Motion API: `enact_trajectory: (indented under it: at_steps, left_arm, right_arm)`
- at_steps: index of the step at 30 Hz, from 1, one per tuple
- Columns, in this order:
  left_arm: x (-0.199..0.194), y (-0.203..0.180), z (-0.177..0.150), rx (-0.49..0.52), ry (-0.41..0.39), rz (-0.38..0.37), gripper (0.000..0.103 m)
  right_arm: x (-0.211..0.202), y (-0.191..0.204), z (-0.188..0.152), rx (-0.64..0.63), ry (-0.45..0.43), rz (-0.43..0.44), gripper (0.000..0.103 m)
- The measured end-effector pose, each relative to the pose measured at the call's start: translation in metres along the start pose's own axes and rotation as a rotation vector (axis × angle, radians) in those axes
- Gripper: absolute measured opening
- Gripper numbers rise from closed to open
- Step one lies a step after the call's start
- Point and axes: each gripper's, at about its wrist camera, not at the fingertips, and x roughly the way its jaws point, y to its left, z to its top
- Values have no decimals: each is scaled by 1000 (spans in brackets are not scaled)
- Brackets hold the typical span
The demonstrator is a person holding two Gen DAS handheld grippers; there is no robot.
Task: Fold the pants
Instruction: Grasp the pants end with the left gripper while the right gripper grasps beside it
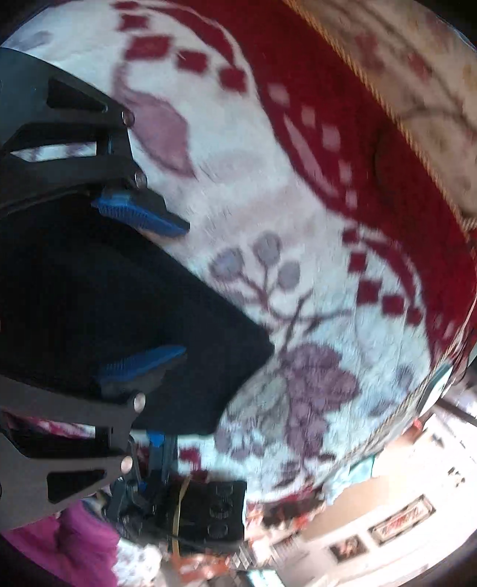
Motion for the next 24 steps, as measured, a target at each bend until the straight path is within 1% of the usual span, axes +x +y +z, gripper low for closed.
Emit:
enact_trajectory:
  at_steps: [1,2,3,5,6,8,10,12,14,15,16,17,18,20,24]
  left_arm:
    - [2,0,4,5,17,-49,70]
    - [4,0,7,13,33,-86,71]
    - [7,-1,9,27,51,-99,71]
    - [11,-3,13,58,81,-103,71]
    - [13,-3,17,66,91,-129,71]
    - [17,-1,24,51,106,-175,71]
    - [22,-4,30,60,104,-158,69]
    - [28,-10,32,85,101,-130,62]
    - [33,-16,32,129,90,-60,43]
    - [32,-15,32,128,82,-53,40]
    - [32,-13,32,115,75,-56,32]
    - [32,-11,32,105,67,-56,20]
    - [31,-11,31,106,58,-55,17]
    - [30,-15,30,130,39,-28,15]
    - [26,-21,31,130,12,-2,11]
  right_arm:
    - [0,-1,1,2,2,7,50]
    - [1,-2,1,4,3,15,50]
    - [1,-3,1,8,3,24,50]
    - [1,-5,2,16,0,39,50]
    - [1,-5,2,15,-1,44,50]
    - [1,-5,2,11,-4,48,50]
    - [2,-4,2,-4,-6,46,50]
    - [3,-2,1,-26,-12,37,50]
    - [5,1,0,-46,-7,22,50]
    - [6,4,1,-66,-1,7,47]
    - [7,6,1,-86,-1,-17,36]
    - [9,8,1,-100,-3,-39,28]
    - [10,7,2,-98,-1,-37,16]
    - [14,7,5,-91,5,-25,13]
    - [8,22,6,-159,-25,-49,11]
